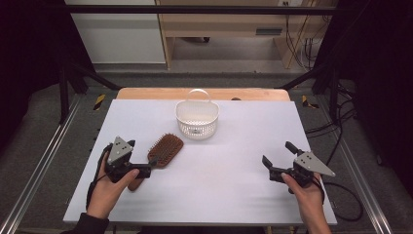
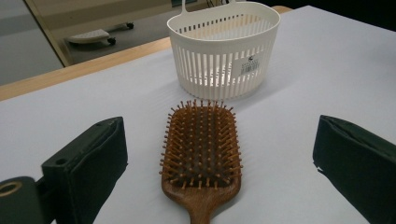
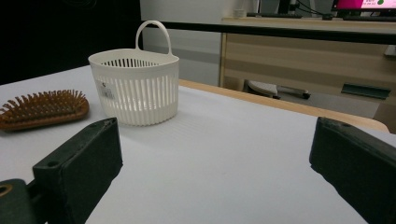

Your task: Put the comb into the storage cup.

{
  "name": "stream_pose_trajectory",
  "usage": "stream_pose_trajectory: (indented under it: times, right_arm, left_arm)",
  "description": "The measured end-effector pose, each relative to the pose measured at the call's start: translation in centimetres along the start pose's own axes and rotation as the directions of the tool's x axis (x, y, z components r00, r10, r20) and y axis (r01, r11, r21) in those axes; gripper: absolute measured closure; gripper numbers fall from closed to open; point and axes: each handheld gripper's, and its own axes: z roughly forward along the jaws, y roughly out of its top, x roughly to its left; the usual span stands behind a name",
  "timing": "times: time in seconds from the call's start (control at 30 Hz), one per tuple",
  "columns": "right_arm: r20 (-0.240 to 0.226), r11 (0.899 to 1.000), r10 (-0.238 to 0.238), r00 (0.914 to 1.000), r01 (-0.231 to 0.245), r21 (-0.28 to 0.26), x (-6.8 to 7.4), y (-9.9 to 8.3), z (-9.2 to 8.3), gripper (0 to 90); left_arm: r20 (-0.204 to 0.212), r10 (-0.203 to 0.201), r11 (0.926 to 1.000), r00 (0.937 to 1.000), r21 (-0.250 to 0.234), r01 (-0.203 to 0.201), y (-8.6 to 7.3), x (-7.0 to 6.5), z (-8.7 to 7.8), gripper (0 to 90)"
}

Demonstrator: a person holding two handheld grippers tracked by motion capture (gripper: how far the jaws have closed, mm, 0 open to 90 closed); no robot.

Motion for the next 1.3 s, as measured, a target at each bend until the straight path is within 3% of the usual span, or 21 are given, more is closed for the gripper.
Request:
stream_pose_trajectory:
  times: [0.13,0.6,0.8,0.93,1.3]
  right_arm:
    - [0.0,1.0,0.006,1.0,-0.006,0.002,0.1,0.0,0.1,2.9]
    - [-0.005,1.0,0.015,0.9999,-0.015,0.009,0.3,0.1,0.2,3.2]
    - [-0.006,1.0,0.022,0.9997,-0.021,0.009,0.3,0.2,0.2,3.2]
    - [-0.009,1.0,0.02,0.9998,-0.02,0.015,0.3,0.1,0.3,3.2]
    - [-0.011,1.0,0.024,0.9996,-0.024,0.018,0.2,0.1,0.3,3.3]
  left_arm:
    - [0.004,0.023,0.999,0.9997,0.038,-0.024,0.6,-0.2,0.5,2.9]
    - [0.014,0.024,0.9944,0.9996,0.103,-0.025,1.0,-0.1,1.5,3.1]
    - [0.013,0.047,0.9854,0.9988,0.163,-0.049,1.1,0.1,1.9,3.2]
    - [0.02,0.061,0.9705,0.9979,0.233,-0.064,0.9,0.3,2.7,3.2]
    - [0.034,0.034,0.929,0.9988,0.367,-0.045,0.1,1.0,4.7,3.7]
